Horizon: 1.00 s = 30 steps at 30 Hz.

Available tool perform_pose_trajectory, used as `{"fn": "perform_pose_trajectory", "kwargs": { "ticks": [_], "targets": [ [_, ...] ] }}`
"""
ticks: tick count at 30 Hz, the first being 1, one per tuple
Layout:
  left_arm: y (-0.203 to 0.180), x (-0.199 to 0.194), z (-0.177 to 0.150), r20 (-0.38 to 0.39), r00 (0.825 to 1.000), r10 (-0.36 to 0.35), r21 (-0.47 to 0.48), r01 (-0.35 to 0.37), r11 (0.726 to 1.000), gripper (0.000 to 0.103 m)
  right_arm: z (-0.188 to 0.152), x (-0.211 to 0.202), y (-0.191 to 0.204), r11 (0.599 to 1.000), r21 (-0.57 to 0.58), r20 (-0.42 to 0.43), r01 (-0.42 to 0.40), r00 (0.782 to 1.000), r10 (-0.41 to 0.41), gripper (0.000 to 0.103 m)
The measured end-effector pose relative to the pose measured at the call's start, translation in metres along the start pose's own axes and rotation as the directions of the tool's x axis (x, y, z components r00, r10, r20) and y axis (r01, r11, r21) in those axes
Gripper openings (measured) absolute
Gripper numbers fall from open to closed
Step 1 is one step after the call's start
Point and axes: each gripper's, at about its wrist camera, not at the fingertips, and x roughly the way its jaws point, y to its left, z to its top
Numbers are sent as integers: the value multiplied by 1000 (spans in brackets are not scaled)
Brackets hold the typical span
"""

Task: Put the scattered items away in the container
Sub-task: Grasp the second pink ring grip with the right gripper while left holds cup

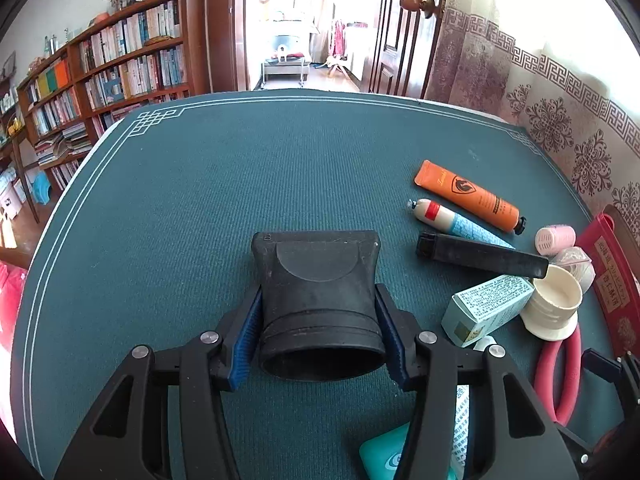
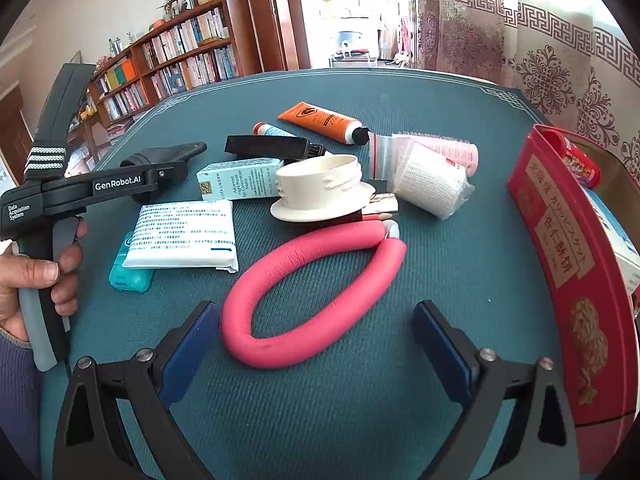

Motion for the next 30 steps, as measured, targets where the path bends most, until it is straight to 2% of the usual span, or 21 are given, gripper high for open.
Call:
{"fn": "perform_pose_trajectory", "kwargs": {
  "ticks": [6,10,12,16,22,27,30],
  "targets": [
    [-1,-21,8,65,998,1,-14,0,1000,56,1,1,1,1000,-5,-1,9,1000,-9,98],
    [-5,-25,8,64,998,-10,-1,10,1000,56,-1,7,2,992,-80,-28,94,995,-96,98],
    [-6,-26,9,64,998,-13,0,13,1000,56,-3,5,-1,988,-111,-25,106,994,-110,98],
    [-3,-30,11,69,998,-14,-16,15,1000,56,-2,2,-18,989,-65,-38,133,990,-136,98],
    [-2,-33,12,72,997,-27,-22,28,999,56,6,0,-24,998,57,-48,32,998,-29,100],
    [-5,-33,11,69,997,-33,-17,34,999,56,12,13,-8,988,-8,-38,157,987,-157,100],
    [-6,-34,11,71,997,-34,-18,35,999,56,13,8,-15,985,15,-13,173,985,-173,78]
  ]
}}
